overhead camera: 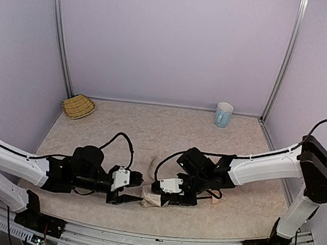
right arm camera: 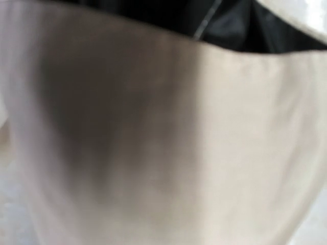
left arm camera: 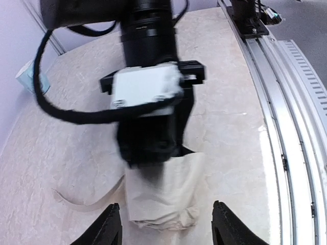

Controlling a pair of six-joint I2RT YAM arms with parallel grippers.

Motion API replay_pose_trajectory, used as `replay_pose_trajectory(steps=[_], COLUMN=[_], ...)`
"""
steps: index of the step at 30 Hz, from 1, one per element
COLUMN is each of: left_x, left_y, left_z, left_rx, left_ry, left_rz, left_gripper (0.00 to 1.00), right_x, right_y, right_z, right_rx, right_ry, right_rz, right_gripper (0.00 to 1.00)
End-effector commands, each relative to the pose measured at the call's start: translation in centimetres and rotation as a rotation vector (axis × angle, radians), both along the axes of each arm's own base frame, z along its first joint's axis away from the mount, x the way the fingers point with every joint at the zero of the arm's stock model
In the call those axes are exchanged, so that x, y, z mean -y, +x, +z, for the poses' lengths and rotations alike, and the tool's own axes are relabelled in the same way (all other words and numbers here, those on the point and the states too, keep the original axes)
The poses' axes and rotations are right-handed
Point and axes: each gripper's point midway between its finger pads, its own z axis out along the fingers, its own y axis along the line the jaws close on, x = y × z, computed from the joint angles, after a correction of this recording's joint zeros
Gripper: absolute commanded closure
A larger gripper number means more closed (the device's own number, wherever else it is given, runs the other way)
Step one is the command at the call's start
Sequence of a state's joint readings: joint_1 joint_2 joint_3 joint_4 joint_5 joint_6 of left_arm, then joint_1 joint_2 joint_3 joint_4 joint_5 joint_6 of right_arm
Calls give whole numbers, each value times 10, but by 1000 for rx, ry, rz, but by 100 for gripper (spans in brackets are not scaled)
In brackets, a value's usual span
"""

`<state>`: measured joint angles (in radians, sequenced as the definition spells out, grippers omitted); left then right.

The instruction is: Put away the umbrella

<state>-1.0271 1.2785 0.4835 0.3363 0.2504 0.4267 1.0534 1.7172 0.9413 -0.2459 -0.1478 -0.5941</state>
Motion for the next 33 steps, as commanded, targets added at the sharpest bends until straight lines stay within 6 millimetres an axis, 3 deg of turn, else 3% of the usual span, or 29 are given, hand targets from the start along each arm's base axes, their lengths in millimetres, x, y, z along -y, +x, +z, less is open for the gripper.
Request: replay_pose_trajectory(steps=[1, 5, 9, 10, 12, 16, 17, 18, 26, 33], left_x=[-7, -10, 1, 2, 4, 5, 7, 10, 37, 24], left_y=[-2, 6, 13, 12, 5, -4, -5, -4, 3, 3], left_z=[-5, -30, -29, -30, -34, -38, -38, -38, -93, -145], left_rx=[179, 156, 140, 125, 103, 200, 239, 274, 263, 149], left_ry=[55, 121, 107, 101, 98, 93, 94, 103, 341, 607], left_rz=[116, 180, 199, 186, 147, 139, 141, 140, 70, 49], left_gripper=[42, 50, 55, 52, 31, 14, 4, 2, 7, 16], right_x=[42, 42, 36, 35, 32, 27, 27, 27, 22, 11], right_y=[-51, -44, -37, -37, -37, -41, -40, -39, -40, -26], right_z=[-51, -59, -58, -57, -53, -48, -49, -49, -47, -39], right_rx=[-347, -327, -288, -283, -289, -339, -350, -360, -491, -604], right_ry=[-191, -204, -162, -151, -127, -93, -90, -88, -68, -31], right_rz=[7, -19, -30, -30, -24, -21, -28, -39, -77, -142], right_gripper=[100, 100, 100, 100, 100, 100, 100, 100, 100, 100])
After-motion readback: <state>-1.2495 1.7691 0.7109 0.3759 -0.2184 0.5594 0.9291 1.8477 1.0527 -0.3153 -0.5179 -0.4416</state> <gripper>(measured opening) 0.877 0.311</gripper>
